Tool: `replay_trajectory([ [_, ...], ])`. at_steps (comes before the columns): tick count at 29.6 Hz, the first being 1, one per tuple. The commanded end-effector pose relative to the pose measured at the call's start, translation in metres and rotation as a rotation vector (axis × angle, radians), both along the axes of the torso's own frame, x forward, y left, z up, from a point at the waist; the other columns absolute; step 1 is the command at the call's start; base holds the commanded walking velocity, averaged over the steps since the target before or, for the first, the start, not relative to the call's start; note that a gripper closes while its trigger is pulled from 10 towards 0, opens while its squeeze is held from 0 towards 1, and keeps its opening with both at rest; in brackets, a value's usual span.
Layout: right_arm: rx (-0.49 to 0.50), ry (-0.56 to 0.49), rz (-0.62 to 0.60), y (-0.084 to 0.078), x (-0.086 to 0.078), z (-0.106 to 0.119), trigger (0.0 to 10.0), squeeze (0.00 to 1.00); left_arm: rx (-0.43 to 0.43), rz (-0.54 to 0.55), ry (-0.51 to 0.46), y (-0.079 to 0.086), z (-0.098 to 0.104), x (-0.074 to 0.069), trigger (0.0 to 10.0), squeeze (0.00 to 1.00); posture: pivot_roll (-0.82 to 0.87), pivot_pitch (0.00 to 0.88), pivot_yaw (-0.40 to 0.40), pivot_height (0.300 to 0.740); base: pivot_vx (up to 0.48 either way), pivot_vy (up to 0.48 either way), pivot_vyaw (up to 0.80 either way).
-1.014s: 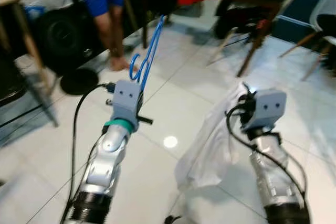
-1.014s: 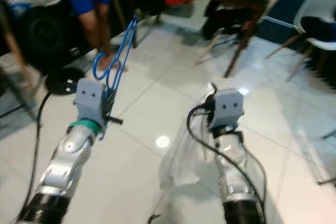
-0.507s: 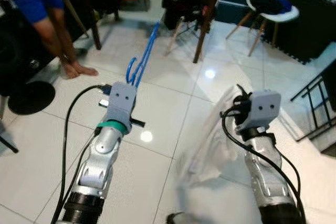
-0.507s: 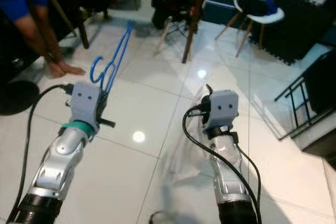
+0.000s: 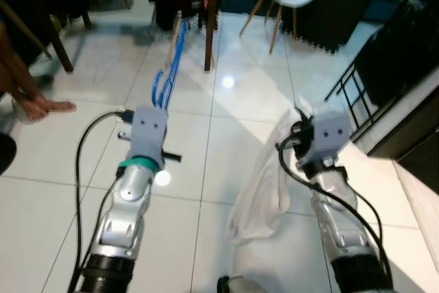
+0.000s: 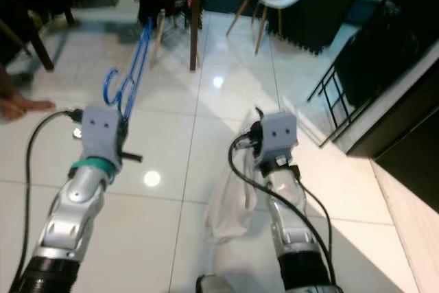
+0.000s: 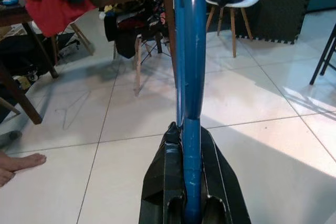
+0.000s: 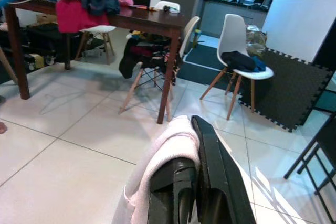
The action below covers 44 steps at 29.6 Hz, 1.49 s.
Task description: Hang hanger
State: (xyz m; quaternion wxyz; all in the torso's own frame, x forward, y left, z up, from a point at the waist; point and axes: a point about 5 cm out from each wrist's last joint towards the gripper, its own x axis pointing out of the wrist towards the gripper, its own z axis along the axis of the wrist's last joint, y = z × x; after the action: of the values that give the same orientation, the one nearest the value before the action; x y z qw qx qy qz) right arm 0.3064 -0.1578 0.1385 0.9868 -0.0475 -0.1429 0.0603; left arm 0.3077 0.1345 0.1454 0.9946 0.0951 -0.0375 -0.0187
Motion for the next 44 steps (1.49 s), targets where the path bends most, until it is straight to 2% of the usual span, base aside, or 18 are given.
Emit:
replay_trajectory([
  [1,0.008,-0.018,0.008,-0.0001,-0.003,0.0022,10.0,0.0,0.008,0.0,-0.015,-0.0018,0.0031,0.0023,10.0,0.0,-0.04,0.0,0.018,0.74,0.48,0.0,0.0],
  [23,0.023,-0.018,0.027,-0.0015,-0.0019,0.003,10.0,0.0,-0.011,0.017,-0.008,-0.0029,0.0032,0.0025,10.0,0.0,-0.04,0.0,0.01,0.74,0.48,0.0,0.0],
  [27,0.032,-0.015,0.022,-0.0037,-0.0019,0.0028,10.0,0.0,-0.015,0.017,-0.005,-0.0038,0.003,0.0034,10.0,0.0,-0.05,0.001,0.011,0.74,0.48,0.0,-0.72],
  [34,0.03,-0.019,0.017,-0.0058,-0.0014,0.0041,10.0,0.0,-0.02,0.008,-0.009,-0.0074,0.0054,0.0052,10.0,0.0,-0.05,0.003,0.015,0.74,0.48,0.0,0.0],
  [44,0.027,-0.024,0.014,-0.0061,-0.0008,0.0049,10.0,0.0,-0.005,0.0,-0.023,-0.0088,0.0084,0.0061,10.0,0.0,-0.05,0.004,0.023,0.74,0.48,0.0,-0.8],
])
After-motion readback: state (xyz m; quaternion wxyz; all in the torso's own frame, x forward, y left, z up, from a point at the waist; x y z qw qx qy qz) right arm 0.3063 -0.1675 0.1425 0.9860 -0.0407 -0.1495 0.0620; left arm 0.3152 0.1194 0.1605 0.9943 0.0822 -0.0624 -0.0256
